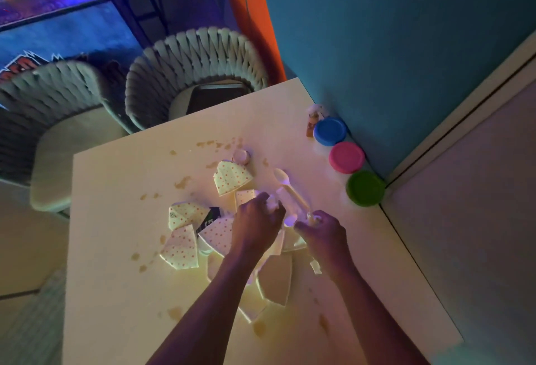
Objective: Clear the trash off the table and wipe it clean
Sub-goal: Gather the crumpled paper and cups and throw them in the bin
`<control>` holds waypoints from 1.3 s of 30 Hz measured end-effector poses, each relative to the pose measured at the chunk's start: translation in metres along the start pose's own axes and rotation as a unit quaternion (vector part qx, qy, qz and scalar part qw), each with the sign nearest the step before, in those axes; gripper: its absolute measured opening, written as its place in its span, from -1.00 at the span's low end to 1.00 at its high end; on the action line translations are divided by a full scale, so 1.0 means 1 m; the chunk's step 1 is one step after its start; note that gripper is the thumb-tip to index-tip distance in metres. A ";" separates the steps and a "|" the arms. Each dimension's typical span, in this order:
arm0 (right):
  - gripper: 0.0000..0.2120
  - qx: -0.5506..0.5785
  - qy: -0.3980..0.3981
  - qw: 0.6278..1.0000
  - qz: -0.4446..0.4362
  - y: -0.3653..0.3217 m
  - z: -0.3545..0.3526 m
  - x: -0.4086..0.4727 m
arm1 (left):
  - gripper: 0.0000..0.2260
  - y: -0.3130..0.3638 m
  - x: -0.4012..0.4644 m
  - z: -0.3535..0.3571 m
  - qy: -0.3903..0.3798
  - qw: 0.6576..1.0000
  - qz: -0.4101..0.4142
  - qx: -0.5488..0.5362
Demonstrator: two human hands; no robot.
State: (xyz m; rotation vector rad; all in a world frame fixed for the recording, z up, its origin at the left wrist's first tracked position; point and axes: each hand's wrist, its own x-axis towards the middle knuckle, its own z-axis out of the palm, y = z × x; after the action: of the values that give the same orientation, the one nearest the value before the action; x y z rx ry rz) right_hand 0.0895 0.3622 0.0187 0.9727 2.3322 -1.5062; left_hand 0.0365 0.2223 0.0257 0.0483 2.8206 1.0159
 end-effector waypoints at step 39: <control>-0.88 0.354 0.213 0.872 0.262 0.330 -0.080 -0.303 | -0.64 0.043 -0.328 0.139 -0.243 0.917 0.313 0.035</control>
State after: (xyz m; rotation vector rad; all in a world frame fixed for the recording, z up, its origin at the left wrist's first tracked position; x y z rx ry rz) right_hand 0.5402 0.3922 -0.0385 2.0879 1.4512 -2.0548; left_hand 0.3802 0.3177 -0.0126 1.1076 2.3923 0.8316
